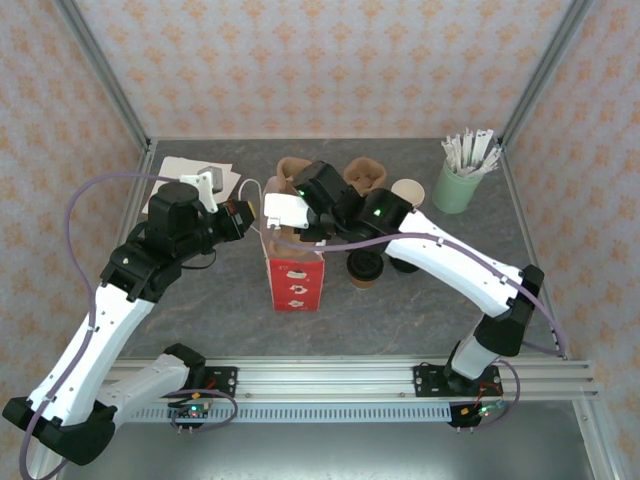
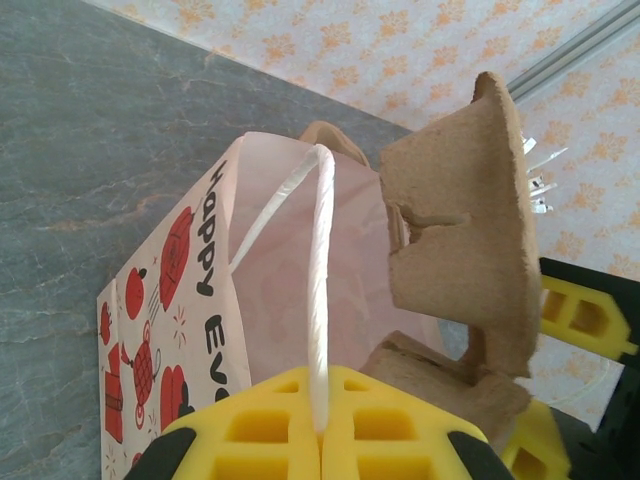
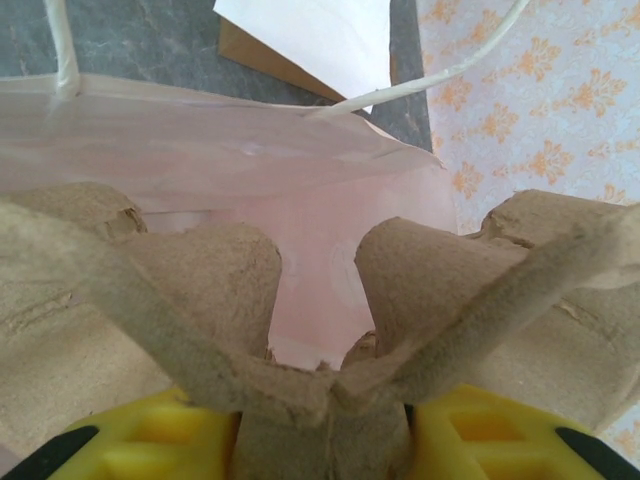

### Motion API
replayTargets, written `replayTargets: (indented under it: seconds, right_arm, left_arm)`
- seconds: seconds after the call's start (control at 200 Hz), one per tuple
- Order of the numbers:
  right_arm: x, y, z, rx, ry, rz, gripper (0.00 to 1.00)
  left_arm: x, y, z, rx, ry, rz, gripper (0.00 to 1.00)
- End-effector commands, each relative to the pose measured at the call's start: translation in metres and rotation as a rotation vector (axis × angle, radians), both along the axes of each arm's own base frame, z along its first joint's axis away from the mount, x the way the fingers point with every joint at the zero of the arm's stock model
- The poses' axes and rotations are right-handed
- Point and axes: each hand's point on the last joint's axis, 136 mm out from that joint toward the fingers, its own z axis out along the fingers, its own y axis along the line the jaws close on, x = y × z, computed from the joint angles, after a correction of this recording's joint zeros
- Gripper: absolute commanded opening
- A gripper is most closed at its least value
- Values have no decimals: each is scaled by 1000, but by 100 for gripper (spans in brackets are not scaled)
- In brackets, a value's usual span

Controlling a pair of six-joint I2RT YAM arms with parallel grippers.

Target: Pack the takeout coffee

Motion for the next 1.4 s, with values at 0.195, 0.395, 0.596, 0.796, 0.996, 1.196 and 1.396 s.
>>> replayTargets:
  seconds: [0.195, 0.395, 0.596, 0.796, 0.996, 1.196, 1.396]
  right_arm:
    - [-18, -10, -13, -160, 16, 18, 39]
    - [-25, -6, -15, -151, 48, 27, 39]
    - [-31, -6, -25, -171, 94, 20, 39]
    - [-37, -6, -37, -182, 153, 17, 39]
    - [-38, -6, -52, -237, 214, -15, 40]
    - [-33, -9, -62, -277, 266, -68, 40]
    - [-29, -12, -67, -271, 323, -102, 39]
  left_arm:
    - [2, 0, 12, -65, -38, 16, 0]
    - [0, 1, 15, -76, -41, 24, 0]
    - [-2, 2, 15, -84, -40, 27, 0]
    - [-4, 0, 16, -89, -43, 17, 0]
    - [-6, -2, 16, -99, -49, 3, 0]
    - [-6, -2, 12, -98, -40, 4, 0]
    - [-8, 5, 7, -78, -29, 33, 0]
